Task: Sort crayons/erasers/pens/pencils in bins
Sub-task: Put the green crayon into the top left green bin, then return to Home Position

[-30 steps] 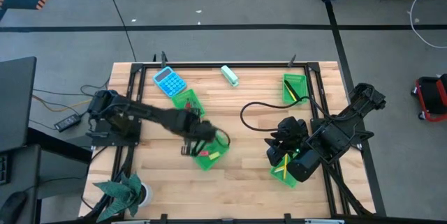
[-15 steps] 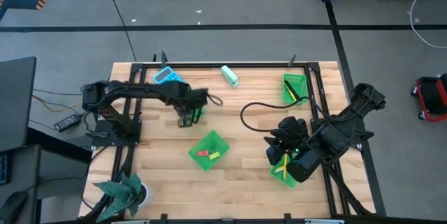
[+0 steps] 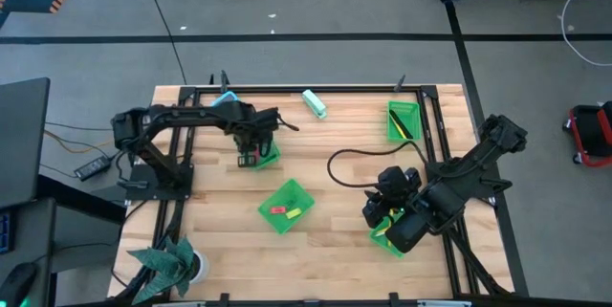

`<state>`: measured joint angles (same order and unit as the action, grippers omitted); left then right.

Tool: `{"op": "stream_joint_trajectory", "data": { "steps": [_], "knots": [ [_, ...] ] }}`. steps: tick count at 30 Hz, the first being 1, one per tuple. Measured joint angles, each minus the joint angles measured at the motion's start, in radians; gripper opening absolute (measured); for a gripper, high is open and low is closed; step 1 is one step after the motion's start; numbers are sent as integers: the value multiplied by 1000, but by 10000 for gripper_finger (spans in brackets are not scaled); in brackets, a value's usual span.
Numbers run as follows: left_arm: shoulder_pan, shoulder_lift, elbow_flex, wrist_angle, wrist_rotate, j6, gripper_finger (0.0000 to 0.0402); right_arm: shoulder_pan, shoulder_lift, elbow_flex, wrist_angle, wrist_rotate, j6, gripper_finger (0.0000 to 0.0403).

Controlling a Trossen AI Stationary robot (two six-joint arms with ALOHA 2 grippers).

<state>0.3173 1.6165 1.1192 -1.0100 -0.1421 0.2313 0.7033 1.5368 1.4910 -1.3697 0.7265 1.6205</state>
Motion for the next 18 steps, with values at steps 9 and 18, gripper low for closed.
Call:
{"op": "stream_joint_trajectory", "data": {
  "steps": [9,18],
  "knots": [
    [-8,0,-64,9,25,42,62,0,0,-10,1,41,35,158],
    [-8,0,1,11,24,48,77,-35,0,-10,24,84,59,158]
  ]
}}
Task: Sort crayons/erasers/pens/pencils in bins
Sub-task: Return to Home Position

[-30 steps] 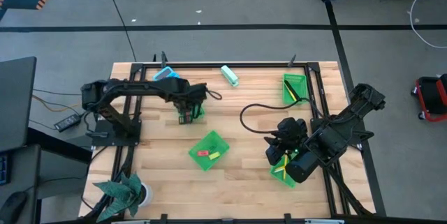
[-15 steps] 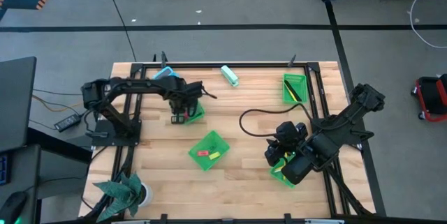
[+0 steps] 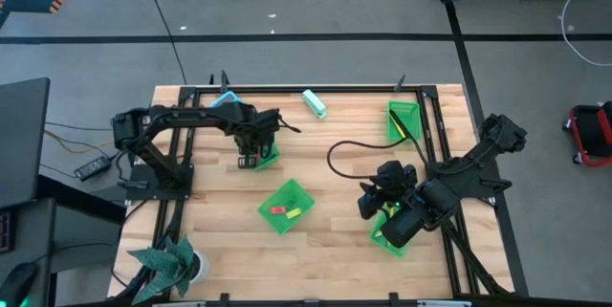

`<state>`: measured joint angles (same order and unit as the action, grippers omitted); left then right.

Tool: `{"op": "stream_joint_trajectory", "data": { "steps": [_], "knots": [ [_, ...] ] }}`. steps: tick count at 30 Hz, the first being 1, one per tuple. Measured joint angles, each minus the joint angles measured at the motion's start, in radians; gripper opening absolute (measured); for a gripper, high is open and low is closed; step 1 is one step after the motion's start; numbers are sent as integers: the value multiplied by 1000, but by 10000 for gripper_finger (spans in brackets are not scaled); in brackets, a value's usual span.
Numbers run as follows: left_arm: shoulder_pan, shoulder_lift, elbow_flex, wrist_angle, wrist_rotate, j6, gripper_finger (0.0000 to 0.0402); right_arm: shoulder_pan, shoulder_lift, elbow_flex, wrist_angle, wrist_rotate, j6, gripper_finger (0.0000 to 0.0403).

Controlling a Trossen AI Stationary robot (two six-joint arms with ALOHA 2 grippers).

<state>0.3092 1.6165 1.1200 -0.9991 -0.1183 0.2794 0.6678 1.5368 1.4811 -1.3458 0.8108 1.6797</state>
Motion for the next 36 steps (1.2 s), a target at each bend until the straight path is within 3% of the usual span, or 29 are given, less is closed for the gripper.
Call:
{"op": "stream_joint_trajectory", "data": {
  "steps": [10,17,21,27,31,36],
  "knots": [
    [-68,-29,166,-72,0,-55,71,-92,0,0,12,-7,154,158],
    [-110,-235,136,62,84,-228,41,-134,-5,0,35,-43,174,154],
    [-135,-382,45,187,138,-395,15,-134,-50,0,92,-34,48,120],
    [-209,-564,-66,401,131,-620,13,-141,-204,-50,126,-72,-233,15],
    [-269,-618,-82,416,25,-732,9,-147,-386,-211,270,-76,-343,8],
    [-349,-644,-81,458,-124,-814,14,-148,-636,-484,652,-92,-552,7]
  ]
}}
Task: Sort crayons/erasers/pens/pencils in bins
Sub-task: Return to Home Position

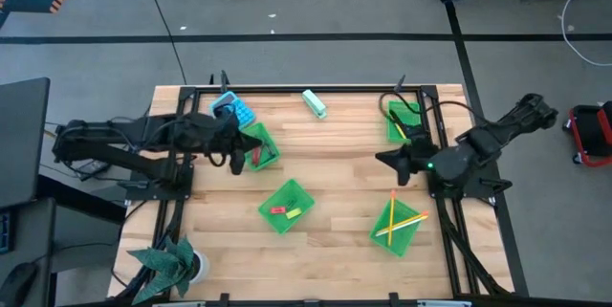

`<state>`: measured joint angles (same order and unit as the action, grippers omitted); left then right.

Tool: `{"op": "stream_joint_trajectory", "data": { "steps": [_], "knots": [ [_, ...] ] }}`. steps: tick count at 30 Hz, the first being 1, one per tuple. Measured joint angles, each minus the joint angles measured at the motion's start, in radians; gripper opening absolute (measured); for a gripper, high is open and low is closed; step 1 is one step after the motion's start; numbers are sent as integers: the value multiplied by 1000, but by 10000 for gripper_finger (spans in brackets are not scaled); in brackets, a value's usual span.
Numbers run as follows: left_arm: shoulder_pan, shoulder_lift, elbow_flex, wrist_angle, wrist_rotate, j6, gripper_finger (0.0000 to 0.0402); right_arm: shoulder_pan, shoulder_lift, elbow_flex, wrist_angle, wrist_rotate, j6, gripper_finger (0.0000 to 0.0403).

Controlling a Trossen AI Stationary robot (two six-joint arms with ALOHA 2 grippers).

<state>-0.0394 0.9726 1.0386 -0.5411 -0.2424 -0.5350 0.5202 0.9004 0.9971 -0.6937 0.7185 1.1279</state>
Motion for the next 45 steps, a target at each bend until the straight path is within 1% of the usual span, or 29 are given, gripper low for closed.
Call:
{"op": "stream_joint_trajectory", "data": {
  "steps": [2,4,8,9,12,15,17,20,22,23,25,28,31,33,35,39,42,45],
  "knots": [
    [-29,0,0,26,-63,-11,20,-12,-87,-114,128,-5,-51,7],
    [-50,2,0,59,-103,-11,19,-24,-167,-223,218,-9,-65,7],
    [-61,17,-7,104,-112,-17,6,-25,-287,-413,350,-14,-9,6],
    [-61,20,-23,147,-113,-37,8,-25,-311,-453,383,-14,12,6],
    [-61,4,-138,274,-90,-93,13,-39,-367,-551,470,-14,57,6],
    [-61,-29,-309,457,-46,-209,7,-84,-416,-624,474,-17,127,6],
    [-61,-50,-432,589,-19,-298,6,-124,-444,-669,478,-48,185,6],
    [-50,-90,-571,777,13,-413,12,-168,-458,-723,533,-190,228,6],
    [-33,-123,-630,827,54,-461,16,-173,-458,-739,569,-276,223,6],
    [-19,-144,-652,822,80,-477,16,-172,-457,-740,582,-291,211,6],
    [15,-191,-689,818,124,-484,12,-171,-461,-739,585,-289,175,5],
    [73,-277,-750,817,157,-511,6,-179,-466,-739,576,-224,148,5],
    [122,-376,-813,814,179,-535,12,-232,-470,-739,556,-177,153,5],
    [141,-446,-856,813,185,-545,19,-284,-471,-739,533,-187,154,5],
    [155,-510,-898,810,182,-557,20,-352,-471,-739,498,-241,155,5],
    [170,-617,-965,801,140,-572,7,-516,-471,-739,449,-460,126,5],
    [177,-667,-995,769,132,-582,9,-630,-471,-739,457,-625,71,5],
    [178,-696,-1003,697,131,-605,18,-724,-471,-739,460,-739,23,5]
  ]
}}
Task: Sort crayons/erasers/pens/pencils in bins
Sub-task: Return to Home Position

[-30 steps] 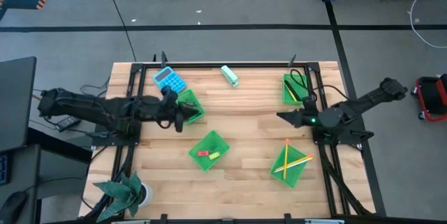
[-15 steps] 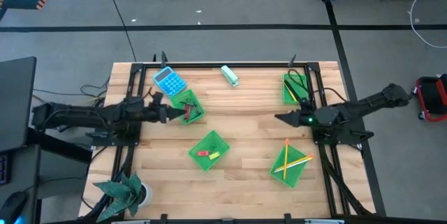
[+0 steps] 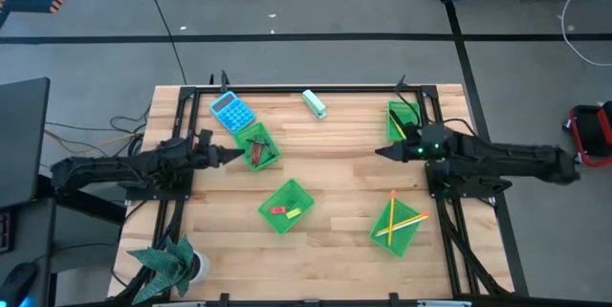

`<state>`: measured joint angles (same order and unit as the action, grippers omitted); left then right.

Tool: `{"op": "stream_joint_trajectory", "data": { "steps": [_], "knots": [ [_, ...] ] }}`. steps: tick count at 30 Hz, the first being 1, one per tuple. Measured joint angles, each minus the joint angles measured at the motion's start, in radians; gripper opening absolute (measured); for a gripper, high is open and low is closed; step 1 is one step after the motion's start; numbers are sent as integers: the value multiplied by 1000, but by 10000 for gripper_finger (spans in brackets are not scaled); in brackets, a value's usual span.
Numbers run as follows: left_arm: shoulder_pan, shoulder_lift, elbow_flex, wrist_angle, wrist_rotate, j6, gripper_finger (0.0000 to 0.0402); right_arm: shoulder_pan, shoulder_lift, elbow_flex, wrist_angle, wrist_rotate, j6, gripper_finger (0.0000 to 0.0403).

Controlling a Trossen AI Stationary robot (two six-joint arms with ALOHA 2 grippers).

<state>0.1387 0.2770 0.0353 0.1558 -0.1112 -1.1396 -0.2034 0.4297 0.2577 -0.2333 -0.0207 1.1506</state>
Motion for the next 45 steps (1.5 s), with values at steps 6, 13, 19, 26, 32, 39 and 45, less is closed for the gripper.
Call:
{"op": "stream_joint_trajectory", "data": {
  "steps": [6,13,19,26,32,39,45],
  "knots": [
    [0,-32,0,-62,57,8,7,-109,-2,0,33,-136,-80,5],
    [-36,-97,2,-73,70,-5,11,-112,-51,10,79,-202,-68,5],
    [-83,-96,3,-56,-10,-8,13,-12,-102,10,79,-67,-81,5],
    [-175,-96,3,-56,-131,-2,6,153,-116,9,79,137,-72,5],
    [-235,-96,3,-141,-199,-1,15,262,-116,-71,92,275,-37,5],
    [-239,-96,6,-184,-197,-48,11,244,-139,-219,269,179,79,5],
    [-239,-75,6,-192,-197,-53,6,240,-155,-249,262,141,98,5]
  ]
}}
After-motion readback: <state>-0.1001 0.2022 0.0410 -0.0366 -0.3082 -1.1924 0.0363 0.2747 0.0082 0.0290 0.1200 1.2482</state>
